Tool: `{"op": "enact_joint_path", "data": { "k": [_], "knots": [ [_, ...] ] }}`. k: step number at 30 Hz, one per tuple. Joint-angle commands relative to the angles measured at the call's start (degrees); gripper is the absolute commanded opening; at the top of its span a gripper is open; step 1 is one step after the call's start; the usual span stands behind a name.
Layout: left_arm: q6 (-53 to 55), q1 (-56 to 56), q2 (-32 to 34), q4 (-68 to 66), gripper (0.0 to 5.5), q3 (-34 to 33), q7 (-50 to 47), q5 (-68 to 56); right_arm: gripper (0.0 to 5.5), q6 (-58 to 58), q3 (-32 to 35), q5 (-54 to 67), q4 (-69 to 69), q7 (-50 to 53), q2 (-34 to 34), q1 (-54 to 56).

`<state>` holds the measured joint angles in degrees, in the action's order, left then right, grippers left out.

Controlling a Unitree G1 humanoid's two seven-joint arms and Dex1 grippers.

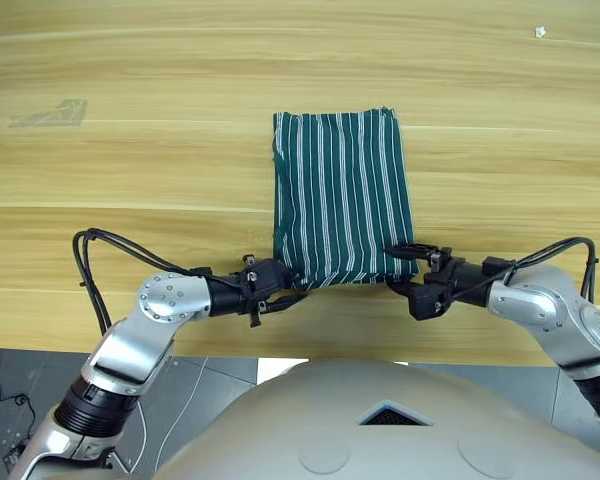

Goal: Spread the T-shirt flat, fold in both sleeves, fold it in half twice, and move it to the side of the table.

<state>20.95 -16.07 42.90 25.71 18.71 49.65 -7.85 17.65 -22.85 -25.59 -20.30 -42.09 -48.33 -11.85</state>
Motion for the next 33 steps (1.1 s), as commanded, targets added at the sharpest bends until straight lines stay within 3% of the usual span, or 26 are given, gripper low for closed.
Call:
{"op": "enact_joint_path", "data": {
  "k": [1,3,6,14,21,27,30,33],
  "knots": [
    [1.1,2.3,-0.5,-4.4,2.12,4.2,-1.7,5.7,2.42,-2.2,-1.7,-3.2,2.9,-3.4,-1.7,-1.1],
    [1.4,2.3,-0.1,-4.7,2.12,5.2,-1.4,6.1,1.94,-2.4,-1.8,-3.2,2.7,-3.8,-1.8,-1.2],
    [1.9,1.9,0.5,-4.4,1.59,5.6,-1.0,5.9,1.22,-2.8,-1.6,-3.4,2.7,-4.3,-2.0,-1.8],
    [2.6,1.9,1.0,-4.4,0.54,4.7,-0.7,4.8,0.0,-3.1,-0.5,-4.5,5.3,-2.4,-0.6,0.5],
    [-1.8,-0.9,5.3,-0.8,0.16,0.5,4.0,0.8,0.0,-3.4,1.8,4.0,-1.1,-5.9,-3.3,-2.8],
    [-8.5,-5.6,10.4,7.6,0.15,-9.4,9.9,-7.7,0.0,-5.0,10.0,21.0,-17.7,-12.9,-11.1,-10.7],
    [-6.3,-1.9,8.8,9.1,0.14,-13.6,7.6,-10.3,0.0,-7.7,14.2,23.1,-20.4,-12.7,-10.8,-5.7],
    [-1.6,6.1,6.2,5.8,0.14,-14.0,3.1,-9.3,0.0,-9.4,13.0,20.5,-17.4,-12.9,-8.9,3.5]
  ]
}}
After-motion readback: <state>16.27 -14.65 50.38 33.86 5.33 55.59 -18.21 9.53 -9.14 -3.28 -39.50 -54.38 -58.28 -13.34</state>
